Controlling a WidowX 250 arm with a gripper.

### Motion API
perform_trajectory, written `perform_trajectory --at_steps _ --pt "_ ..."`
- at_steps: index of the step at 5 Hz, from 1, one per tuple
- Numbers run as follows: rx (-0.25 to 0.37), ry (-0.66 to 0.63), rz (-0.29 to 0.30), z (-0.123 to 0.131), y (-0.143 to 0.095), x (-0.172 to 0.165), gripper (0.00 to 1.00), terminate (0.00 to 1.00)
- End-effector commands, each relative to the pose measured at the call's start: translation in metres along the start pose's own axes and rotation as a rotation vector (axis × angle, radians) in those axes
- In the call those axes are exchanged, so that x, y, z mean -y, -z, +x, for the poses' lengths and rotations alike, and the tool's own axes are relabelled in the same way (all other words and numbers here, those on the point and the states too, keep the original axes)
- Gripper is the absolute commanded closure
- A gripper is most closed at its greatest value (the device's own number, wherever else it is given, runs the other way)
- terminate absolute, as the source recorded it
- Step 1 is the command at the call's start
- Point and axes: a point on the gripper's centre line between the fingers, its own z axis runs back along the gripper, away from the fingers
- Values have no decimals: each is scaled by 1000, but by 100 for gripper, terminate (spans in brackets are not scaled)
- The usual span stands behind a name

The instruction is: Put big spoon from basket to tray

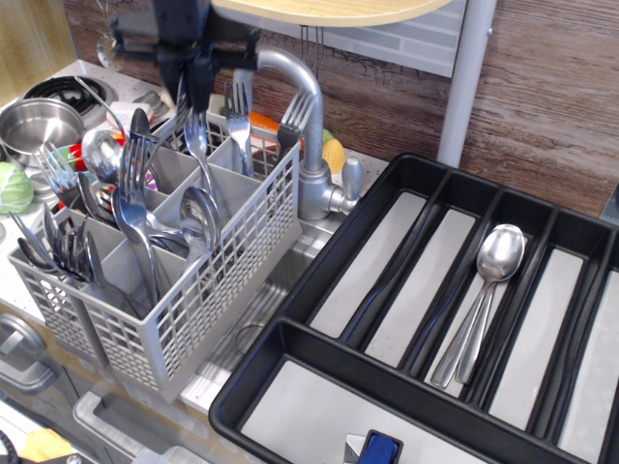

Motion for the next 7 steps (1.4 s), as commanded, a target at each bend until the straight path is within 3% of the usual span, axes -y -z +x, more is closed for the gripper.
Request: perform_trajectory --at_steps 1,2,3,4,5,6,7 --pt "135 54 -66 25 -70 35 100 0" --pt "87 16 -90 26 -93 68 100 0" --pt "-26 -103 -155 14 -91 112 100 0" --pt "-17 -99 -204 4 -83 131 100 0" --pt "-52 -122 -182 -6 -83 152 100 0" --pt "-100 -151 -195 -14 -71 166 100 0" --pt "-98 -190 -224 -31 -58 175 100 0"
